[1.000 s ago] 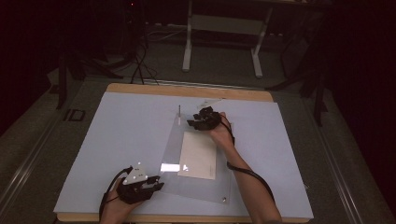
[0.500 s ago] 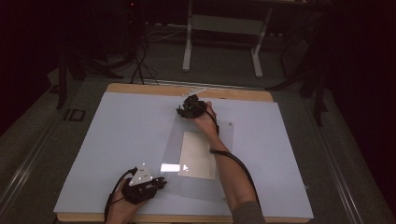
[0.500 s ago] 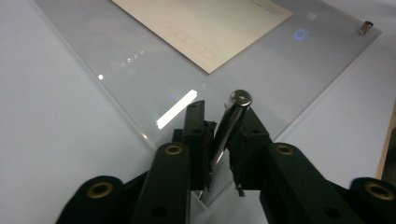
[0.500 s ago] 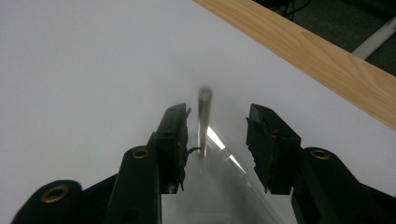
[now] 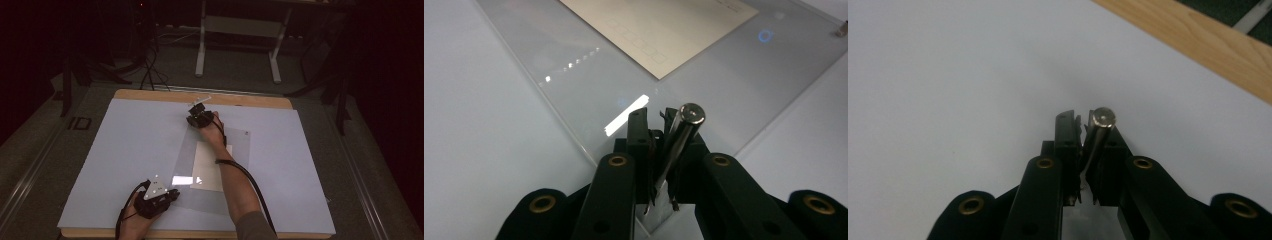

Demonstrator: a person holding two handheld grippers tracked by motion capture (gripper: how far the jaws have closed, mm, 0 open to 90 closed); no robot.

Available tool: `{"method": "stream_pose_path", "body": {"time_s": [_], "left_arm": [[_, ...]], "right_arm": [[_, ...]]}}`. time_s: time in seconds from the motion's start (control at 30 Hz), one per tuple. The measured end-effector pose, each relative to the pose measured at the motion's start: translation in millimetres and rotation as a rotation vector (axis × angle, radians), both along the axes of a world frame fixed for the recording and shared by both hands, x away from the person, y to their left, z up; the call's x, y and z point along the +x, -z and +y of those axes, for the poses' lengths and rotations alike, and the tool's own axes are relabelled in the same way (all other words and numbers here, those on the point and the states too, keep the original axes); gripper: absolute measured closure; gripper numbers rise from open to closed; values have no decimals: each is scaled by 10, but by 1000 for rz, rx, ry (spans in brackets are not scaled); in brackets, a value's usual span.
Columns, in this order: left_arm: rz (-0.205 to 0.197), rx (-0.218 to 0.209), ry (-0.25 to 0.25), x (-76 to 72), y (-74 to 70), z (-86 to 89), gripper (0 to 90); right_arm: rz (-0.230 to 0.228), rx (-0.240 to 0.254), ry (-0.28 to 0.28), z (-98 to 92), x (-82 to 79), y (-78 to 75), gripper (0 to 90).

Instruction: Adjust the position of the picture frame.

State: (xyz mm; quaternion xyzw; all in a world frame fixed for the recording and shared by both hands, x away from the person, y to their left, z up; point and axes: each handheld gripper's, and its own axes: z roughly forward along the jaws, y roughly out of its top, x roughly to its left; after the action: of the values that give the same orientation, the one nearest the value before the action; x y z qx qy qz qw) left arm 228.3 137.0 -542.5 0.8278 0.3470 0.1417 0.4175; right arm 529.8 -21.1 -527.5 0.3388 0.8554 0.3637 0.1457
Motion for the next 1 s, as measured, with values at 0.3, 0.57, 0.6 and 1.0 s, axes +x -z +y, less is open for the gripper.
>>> {"method": "stream_pose_path", "body": {"time_s": [0.3, 0.57, 0.6, 1.0], "left_arm": [[-21, 20, -8, -18, -7, -22, 848], [-22, 12, -15, -23, -3, -20, 849], [-23, 13, -15, -25, -3, -22, 849], [-36, -29, -46, -11, -66, 42, 848]], "right_arm": [[15, 2, 10, 7, 16, -9, 850], [-5, -56, -7, 39, -2, -32, 848], [-4, -57, -7, 40, -2, -35, 848], [3, -83, 0, 4, 5, -127, 846]]}}
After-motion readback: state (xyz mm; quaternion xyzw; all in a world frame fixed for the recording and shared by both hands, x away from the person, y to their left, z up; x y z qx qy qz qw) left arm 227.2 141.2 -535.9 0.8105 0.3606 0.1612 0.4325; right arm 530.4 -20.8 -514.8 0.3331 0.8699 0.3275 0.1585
